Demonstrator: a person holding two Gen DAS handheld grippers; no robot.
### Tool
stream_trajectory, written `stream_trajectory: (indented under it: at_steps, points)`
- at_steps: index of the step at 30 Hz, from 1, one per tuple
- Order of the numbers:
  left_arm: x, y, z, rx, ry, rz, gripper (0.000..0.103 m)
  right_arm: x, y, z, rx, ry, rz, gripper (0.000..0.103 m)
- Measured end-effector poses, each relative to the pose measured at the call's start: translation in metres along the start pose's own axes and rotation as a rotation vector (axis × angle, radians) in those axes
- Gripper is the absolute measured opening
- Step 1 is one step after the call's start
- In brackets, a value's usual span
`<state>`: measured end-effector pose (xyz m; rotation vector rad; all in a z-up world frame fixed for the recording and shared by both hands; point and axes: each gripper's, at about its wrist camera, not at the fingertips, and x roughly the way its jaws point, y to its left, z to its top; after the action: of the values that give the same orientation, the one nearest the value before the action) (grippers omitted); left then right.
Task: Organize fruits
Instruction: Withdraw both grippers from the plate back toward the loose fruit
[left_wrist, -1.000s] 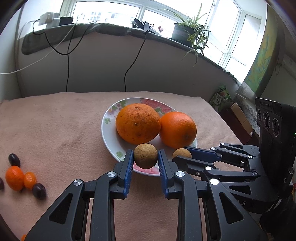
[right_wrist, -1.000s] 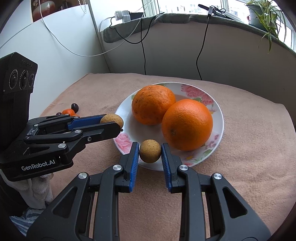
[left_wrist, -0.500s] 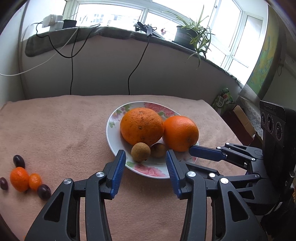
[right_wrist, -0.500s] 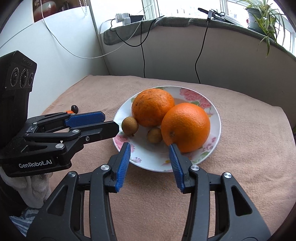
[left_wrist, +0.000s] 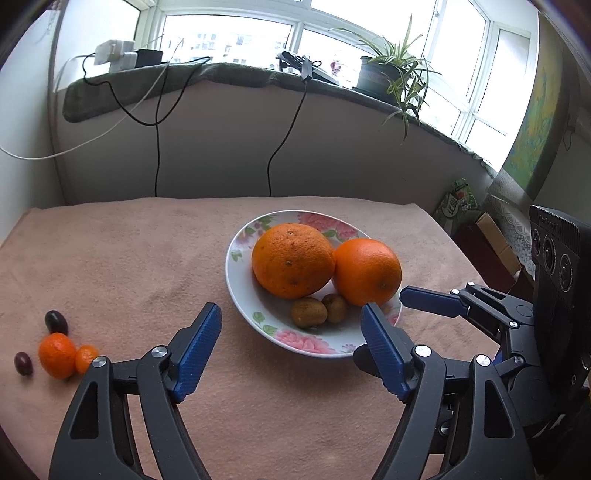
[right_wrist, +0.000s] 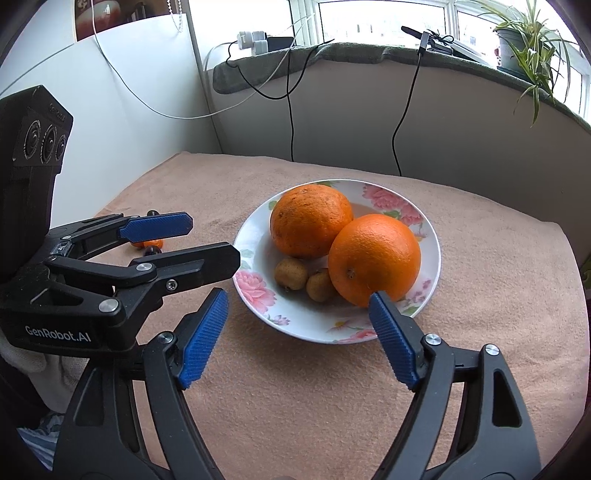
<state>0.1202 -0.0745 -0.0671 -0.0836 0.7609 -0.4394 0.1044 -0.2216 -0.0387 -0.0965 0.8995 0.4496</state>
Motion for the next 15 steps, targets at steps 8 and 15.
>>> stream_trajectory:
  at_steps: [8, 15]
  points:
    - [-0.017, 0.003, 0.001, 0.009, -0.035, 0.032, 0.078, -0.005, 0.002, 0.004, 0.004, -0.016, 0.002, 0.082]
    - [-0.038, 0.012, 0.003, 0.008, -0.076, 0.064, 0.078, -0.006, 0.012, 0.010, -0.012, -0.024, 0.011, 0.082]
